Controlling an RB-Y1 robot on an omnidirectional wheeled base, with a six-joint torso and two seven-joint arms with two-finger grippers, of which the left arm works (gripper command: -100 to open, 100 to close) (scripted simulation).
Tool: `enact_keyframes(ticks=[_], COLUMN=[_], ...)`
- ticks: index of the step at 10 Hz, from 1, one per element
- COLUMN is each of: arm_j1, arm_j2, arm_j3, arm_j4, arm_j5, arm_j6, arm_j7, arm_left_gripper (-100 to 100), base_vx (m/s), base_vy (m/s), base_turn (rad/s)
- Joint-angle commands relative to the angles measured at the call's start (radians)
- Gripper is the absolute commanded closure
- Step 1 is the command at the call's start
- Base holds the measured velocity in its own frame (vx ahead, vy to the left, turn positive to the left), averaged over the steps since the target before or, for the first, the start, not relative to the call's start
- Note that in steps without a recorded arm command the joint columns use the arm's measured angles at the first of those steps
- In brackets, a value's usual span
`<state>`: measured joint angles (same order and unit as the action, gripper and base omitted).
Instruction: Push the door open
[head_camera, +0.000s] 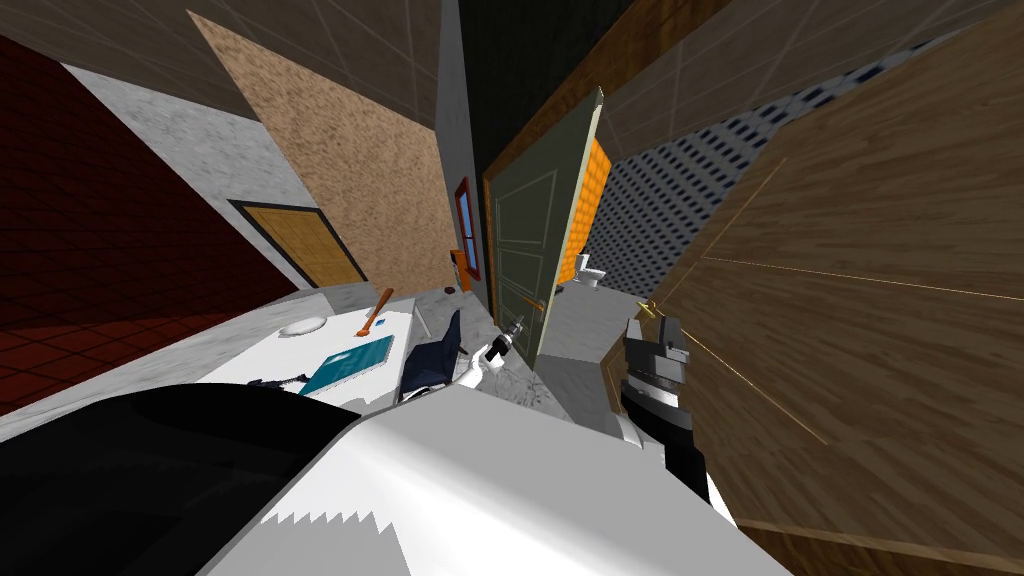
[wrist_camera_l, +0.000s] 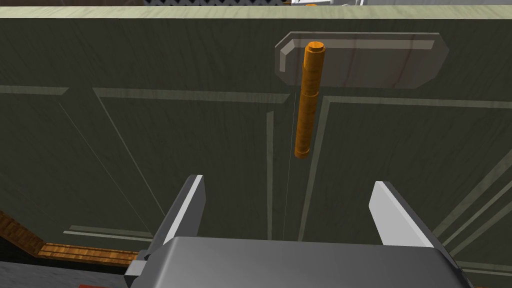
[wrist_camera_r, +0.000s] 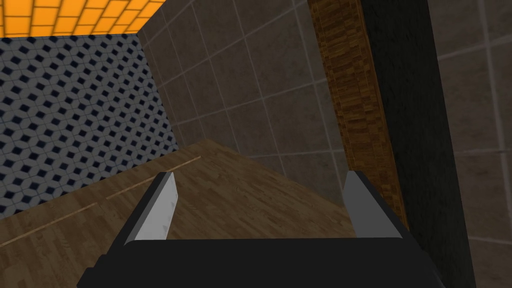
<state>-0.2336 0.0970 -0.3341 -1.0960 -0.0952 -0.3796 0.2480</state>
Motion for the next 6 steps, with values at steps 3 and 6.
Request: enact_keyframes(ticks=[3, 6], arm_j1=[-0.004, -0.004], arm_j2=[0.002, 0.002], arm_j3=[-0.021, -0.021], arm_j4=[0.005, 0.005], arm_j5=[-0.002, -0.002], arm_j6=[0.005, 0.005], arm_j7=[0.01, 0.01], arm_left_gripper=[-100, -100], base_vx=[0.034, 0.011], base_vy=[0.011, -0.005], base_turn=[0.059, -0.025])
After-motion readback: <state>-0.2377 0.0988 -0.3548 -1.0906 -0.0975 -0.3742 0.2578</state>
